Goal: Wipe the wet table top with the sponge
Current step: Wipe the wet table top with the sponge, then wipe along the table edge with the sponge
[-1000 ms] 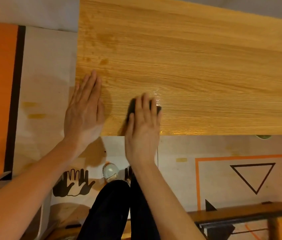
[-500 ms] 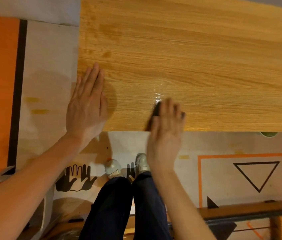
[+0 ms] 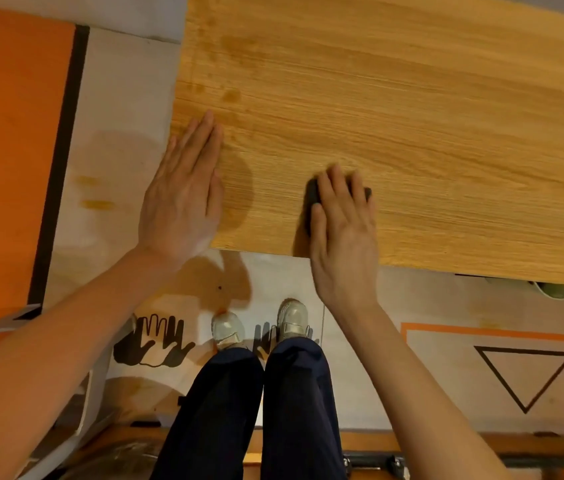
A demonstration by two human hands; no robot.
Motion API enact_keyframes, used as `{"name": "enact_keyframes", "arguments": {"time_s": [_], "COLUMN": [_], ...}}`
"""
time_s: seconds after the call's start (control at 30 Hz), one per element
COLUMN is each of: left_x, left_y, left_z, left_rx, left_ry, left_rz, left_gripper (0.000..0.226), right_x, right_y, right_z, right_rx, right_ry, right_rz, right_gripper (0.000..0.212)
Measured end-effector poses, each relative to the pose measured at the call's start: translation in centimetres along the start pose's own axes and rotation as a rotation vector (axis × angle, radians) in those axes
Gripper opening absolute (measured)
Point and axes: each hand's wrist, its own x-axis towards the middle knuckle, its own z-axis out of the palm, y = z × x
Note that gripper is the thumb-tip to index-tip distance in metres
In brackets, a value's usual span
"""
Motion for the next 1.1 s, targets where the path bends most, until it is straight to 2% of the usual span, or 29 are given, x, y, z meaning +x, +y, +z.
{"name": "enact_keyframes", "arguments": {"time_s": [0.13,0.23,0.3,0.37,0.47,0.57,0.67,0.77,0.9,1.0,1.1], "left_x": [-0.1,0.0,-0.1,-0.2,-0.1,0.0,-0.7,-3.1,-7.3,-8.9,-9.2], "left_y": [0.3,0.4,0.4,0.6,0.6,0.6,0.9,1.8,3.4,4.8,5.6], "left_z": [-0.2,-0.2,-0.1,-0.1,-0.2,-0.3,-0.5,-0.7,-0.9,-1.0,-0.6], "left_rx": [0.004,0.006,0.010,0.011,0.013,0.022,0.006,-0.136,-0.418,-0.567,-0.664], "left_ry": [0.015,0.017,0.007,-0.001,-0.007,-0.012,0.009,0.107,0.246,0.297,0.373], "left_rz": [0.009,0.011,0.009,-0.003,-0.021,-0.036,-0.103,-0.263,-0.554,-0.770,-0.845], "left_gripper": [0.052,0.051,0.052,0.053,0.054,0.052,0.052,0.051,0.051,0.046,0.043], "right_x": [2.2,-0.3,-1.4,-1.8,-1.9,-1.4,-0.6,-0.9,-1.4,-0.9,0.2], "right_y": [-3.3,0.1,4.1,6.7,5.7,2.5,2.2,4.7,6.8,5.2,1.6], "right_z": [2.6,0.2,-2.5,-4.3,-3.3,-0.1,0.3,-1.9,-3.2,-1.8,0.5], "right_rx": [-0.003,-0.080,-0.147,-0.191,-0.200,-0.170,-0.149,-0.121,-0.094,-0.065,-0.014], "right_ry": [-0.123,-0.300,-0.373,-0.375,-0.288,-0.270,-0.307,-0.367,-0.346,-0.350,-0.349], "right_rz": [-0.254,-0.612,-0.720,-0.702,-0.676,-0.769,-0.856,-0.841,-0.788,-0.816,-0.814], "right_gripper": [0.044,0.044,0.046,0.047,0.051,0.055,0.059,0.059,0.051,0.050,0.042]}}
